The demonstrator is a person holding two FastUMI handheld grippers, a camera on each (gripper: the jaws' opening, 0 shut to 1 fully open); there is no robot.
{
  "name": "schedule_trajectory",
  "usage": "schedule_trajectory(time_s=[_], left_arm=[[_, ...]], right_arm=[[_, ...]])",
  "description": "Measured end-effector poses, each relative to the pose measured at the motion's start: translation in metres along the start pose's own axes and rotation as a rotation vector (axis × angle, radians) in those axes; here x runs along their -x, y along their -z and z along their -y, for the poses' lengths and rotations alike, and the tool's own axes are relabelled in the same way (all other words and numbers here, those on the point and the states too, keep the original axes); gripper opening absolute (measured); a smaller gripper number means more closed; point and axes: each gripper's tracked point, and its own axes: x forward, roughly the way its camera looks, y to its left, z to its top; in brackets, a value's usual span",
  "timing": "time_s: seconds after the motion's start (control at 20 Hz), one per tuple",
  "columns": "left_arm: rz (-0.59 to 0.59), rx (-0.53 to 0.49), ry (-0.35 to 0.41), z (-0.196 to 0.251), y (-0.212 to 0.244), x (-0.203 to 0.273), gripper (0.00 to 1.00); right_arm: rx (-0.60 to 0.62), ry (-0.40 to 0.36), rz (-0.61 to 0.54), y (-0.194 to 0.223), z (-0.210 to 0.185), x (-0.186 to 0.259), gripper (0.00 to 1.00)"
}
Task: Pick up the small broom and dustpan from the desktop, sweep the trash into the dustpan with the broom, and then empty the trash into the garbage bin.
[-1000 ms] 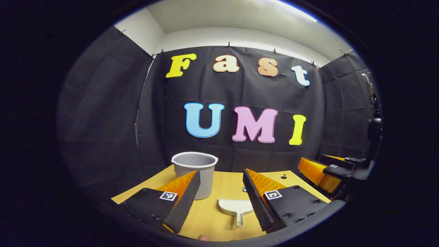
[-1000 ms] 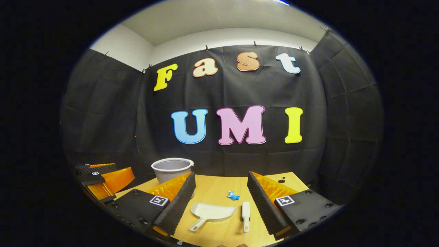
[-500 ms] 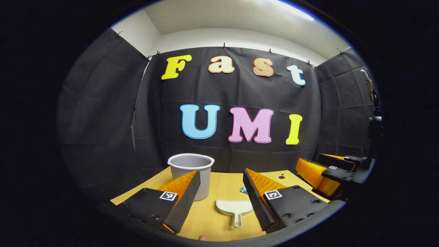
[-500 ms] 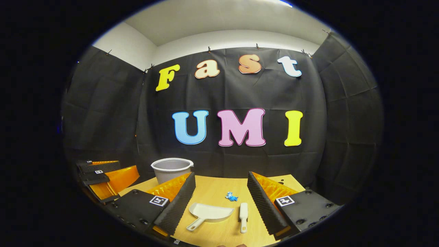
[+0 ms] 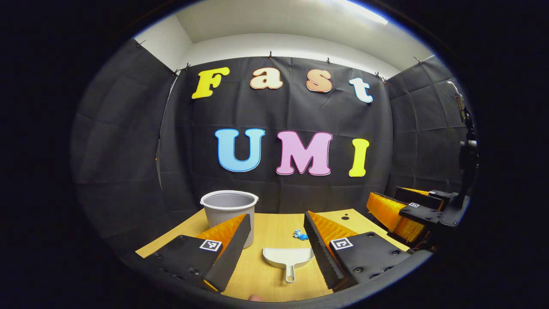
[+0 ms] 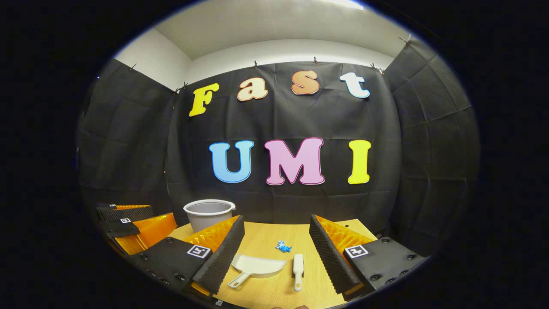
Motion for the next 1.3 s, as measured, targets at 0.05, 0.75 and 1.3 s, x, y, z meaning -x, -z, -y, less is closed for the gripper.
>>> schedule_trajectory(time_s=[0.05, 0.75, 1.3], left_arm=[[-0.007, -0.001, 0.001, 0.001, 0.004, -0.003, 0.75], [-0.178, 0.112, 0.034, 0.007, 0.051, -0.055, 0.75], [-0.557, 0.257, 0.031, 0.019, 0.155, -0.111, 0.75]], right_arm=[[0.005, -0.001, -0.004, 0.001, 0.001, -0.001, 0.92], [0.02, -0.068, -0.091, 0.034, 0.005, -0.032, 0.97], [0.039, -0.073, -0.181, 0.07, 0.043, -0.082, 0.98]])
